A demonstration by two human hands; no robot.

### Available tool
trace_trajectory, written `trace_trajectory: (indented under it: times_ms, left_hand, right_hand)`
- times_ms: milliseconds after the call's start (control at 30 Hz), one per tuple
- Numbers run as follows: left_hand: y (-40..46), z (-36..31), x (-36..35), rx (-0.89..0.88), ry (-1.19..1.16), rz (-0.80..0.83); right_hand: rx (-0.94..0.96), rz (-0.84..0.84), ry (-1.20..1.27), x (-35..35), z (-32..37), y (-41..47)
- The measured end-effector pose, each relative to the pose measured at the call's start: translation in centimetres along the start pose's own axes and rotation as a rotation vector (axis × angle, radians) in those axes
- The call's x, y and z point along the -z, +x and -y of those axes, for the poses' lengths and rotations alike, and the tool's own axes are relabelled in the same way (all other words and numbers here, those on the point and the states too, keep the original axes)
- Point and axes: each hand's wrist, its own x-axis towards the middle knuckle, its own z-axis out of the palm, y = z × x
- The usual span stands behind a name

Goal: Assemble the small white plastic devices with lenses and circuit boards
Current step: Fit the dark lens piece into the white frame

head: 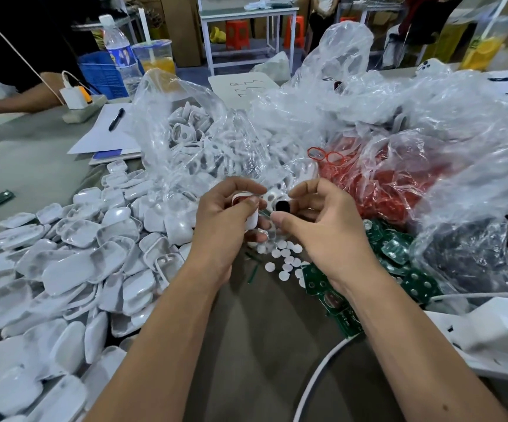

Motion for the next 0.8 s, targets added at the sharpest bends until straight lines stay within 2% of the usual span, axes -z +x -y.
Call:
trace_trajectory:
  times_ms: [133, 300, 667, 800]
  left_hand:
    - [-0.15, 0.29, -0.37, -0.04, 0.077, 0.03]
    - [-0.18, 0.19, -0.33, 0.015, -0.005, 0.09]
    - [-0.19, -0.47, 0.22, 0.146, -0.185, 0.154]
    - [-0.17, -0.49, 0.25, 0.143, -0.194, 0.157]
  right_hand:
    - [0.104, -0.097, -0.059, 0.13, 0.02, 0.14]
    - [0.272, -0.157, -0.167, 0.08, 0.27, 0.07]
    - [0.385, -0.178, -0.121, -0.45, 0.62, -0.31]
    - [0.398, -0.178, -0.137, -0.72, 0.83, -0.51]
